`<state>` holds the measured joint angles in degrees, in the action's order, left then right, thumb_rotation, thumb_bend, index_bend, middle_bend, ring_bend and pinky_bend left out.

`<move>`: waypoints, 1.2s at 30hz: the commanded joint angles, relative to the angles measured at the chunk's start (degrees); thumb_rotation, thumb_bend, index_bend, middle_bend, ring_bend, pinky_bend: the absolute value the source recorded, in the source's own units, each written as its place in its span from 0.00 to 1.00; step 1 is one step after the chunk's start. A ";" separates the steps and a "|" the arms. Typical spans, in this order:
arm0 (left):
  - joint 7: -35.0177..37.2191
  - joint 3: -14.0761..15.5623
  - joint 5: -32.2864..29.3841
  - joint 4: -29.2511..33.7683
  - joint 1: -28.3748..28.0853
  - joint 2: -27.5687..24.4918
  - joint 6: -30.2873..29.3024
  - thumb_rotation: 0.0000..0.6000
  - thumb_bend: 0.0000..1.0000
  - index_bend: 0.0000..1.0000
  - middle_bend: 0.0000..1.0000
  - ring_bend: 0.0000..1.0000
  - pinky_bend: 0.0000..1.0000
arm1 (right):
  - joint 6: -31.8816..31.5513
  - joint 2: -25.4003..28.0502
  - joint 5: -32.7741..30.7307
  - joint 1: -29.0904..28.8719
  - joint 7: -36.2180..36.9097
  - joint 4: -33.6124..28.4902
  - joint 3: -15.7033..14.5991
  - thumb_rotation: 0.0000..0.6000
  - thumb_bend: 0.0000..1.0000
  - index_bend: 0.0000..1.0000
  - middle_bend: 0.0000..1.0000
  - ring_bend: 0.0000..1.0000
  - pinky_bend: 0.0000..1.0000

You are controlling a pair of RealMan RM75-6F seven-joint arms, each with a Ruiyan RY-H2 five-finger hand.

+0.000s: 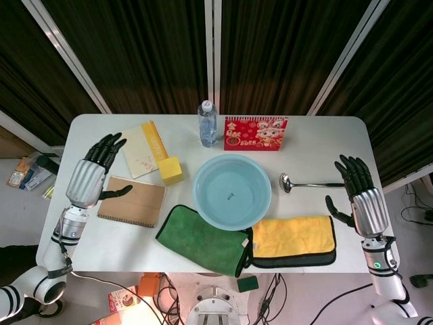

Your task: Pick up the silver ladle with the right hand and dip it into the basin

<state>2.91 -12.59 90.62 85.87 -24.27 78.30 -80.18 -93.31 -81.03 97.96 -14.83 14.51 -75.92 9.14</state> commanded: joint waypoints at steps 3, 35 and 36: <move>0.14 0.63 0.11 0.08 -0.28 0.12 -0.11 0.96 0.06 0.08 0.03 0.03 0.18 | -0.28 -0.62 -0.09 -0.35 0.31 0.81 -0.40 1.00 0.41 0.00 0.00 0.00 0.00; -6.06 5.75 -5.24 6.49 2.09 -5.32 3.87 1.00 0.04 0.09 0.03 0.03 0.18 | 28.02 3.54 -28.14 -3.81 -27.17 1.02 0.79 1.00 0.42 0.06 0.00 0.00 0.00; -5.92 5.91 -5.24 6.26 2.25 -5.32 3.76 1.00 0.03 0.09 0.03 0.03 0.18 | 29.10 2.95 -28.76 -4.15 -27.15 1.71 0.70 1.00 0.42 0.07 0.00 0.00 0.00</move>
<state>-3.09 -6.77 85.37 92.22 -22.10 72.98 -76.36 -66.96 -76.73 71.16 -17.79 -11.16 -75.74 9.87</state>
